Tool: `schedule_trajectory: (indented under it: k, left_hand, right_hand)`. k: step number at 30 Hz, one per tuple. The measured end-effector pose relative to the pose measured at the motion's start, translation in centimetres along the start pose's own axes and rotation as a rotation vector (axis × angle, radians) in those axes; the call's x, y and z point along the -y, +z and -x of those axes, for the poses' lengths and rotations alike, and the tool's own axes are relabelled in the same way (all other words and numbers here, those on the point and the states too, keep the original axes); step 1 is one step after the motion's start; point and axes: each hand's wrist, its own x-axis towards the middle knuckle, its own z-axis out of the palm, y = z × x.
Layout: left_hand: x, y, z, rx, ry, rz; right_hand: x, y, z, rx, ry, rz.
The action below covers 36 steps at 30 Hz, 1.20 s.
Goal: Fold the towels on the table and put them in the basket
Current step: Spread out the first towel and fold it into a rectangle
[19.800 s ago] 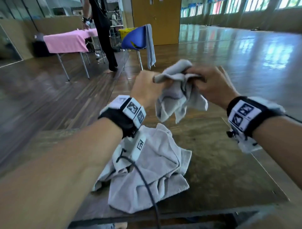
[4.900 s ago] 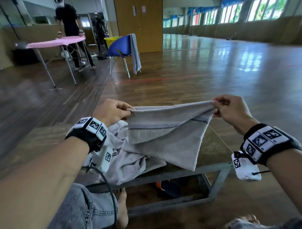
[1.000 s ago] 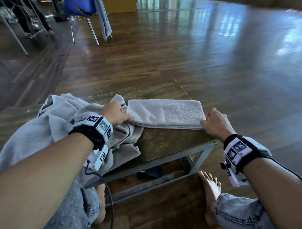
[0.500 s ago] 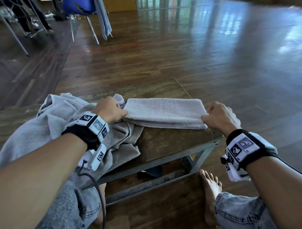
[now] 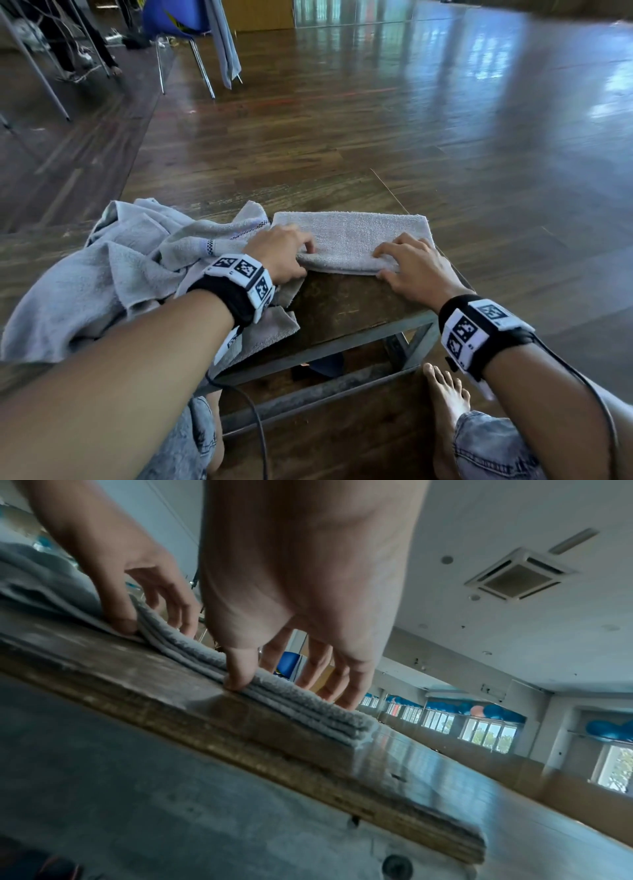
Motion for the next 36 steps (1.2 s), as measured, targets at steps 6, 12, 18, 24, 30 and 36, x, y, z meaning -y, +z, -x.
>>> schedule_trajectory:
  k: [6, 12, 18, 24, 30, 36]
  left_hand:
    - [-0.3, 0.1, -0.6, -0.075, -0.033, 0.012]
    - [-0.7, -0.8, -0.7, -0.132, 0.023, 0.051]
    - [-1.8, -1.8, -0.1, 0.180, 0.090, 0.036]
    - [-3.4, -0.7, -0.7, 0.037, 0.073, 0.159]
    - [-5.5, 2.4, -2.4, 0.071, 0.052, 0.115]
    - [-4.7, 4.3, -2.2, 0.202, 0.011, 0.164]
  right_hand:
    - [0.9, 0.0, 0.3, -0.057, -0.093, 0.247]
    - [0.5, -1.4, 0.4, -0.039, -0.089, 0.228]
    - [-0.2, -3.7, 0.4, 0.293, 0.004, 0.109]
    - [0.5, -3.7, 0.0, 0.076, -0.056, 0.131]
    - [2.7, 1.4, -0.9, 0.154, -0.160, 0.002]
    - [0.7, 3.8, -1.8, 0.336, -0.113, -0.001]
